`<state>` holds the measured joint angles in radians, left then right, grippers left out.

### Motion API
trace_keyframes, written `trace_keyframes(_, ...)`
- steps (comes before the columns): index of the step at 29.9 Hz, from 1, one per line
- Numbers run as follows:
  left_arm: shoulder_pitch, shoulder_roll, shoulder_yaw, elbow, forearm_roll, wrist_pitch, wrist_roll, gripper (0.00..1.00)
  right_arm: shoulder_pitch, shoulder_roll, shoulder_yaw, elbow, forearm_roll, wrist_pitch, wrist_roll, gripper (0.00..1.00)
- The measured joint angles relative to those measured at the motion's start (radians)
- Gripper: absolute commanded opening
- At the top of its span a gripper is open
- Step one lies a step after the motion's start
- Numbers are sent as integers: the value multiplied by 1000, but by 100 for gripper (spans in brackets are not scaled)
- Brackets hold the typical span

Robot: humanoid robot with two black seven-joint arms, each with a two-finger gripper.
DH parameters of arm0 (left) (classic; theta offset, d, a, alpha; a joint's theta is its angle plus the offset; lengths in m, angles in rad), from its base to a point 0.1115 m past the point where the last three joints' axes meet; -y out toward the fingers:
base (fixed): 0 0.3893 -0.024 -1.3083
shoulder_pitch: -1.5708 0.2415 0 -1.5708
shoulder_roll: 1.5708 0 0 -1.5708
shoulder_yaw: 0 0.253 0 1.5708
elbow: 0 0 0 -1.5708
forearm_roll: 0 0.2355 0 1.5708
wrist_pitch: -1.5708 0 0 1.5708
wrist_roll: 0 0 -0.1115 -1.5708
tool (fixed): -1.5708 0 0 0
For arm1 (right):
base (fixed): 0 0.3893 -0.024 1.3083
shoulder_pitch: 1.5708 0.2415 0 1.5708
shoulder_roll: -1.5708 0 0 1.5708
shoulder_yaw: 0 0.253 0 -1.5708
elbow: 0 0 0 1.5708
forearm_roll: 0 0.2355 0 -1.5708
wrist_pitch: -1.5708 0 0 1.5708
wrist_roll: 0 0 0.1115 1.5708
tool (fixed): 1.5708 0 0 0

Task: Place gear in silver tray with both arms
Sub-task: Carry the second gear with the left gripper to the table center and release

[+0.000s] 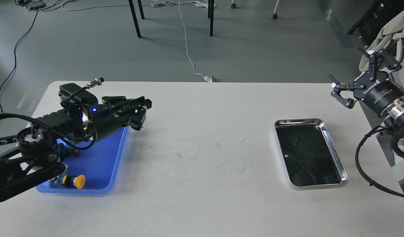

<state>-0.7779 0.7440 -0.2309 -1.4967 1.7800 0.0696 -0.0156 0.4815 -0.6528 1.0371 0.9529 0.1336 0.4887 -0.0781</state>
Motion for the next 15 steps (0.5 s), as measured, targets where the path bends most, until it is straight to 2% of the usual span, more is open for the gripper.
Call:
trace_keyframes(5, -5, -309, 14, 120, 12, -6, 54, 10, 1, -16, 1, -4, 0, 0, 0, 97)
trace_keyframes(8, -5, -471, 18, 224, 14, -8, 60, 10, 4, -29, 3, -4, 0, 0, 0, 97)
trace_keyframes(15, 4, -707, 93, 368, 14, -9, 48, 11, 28, -47, -2, -1, 0, -11, -9, 97)
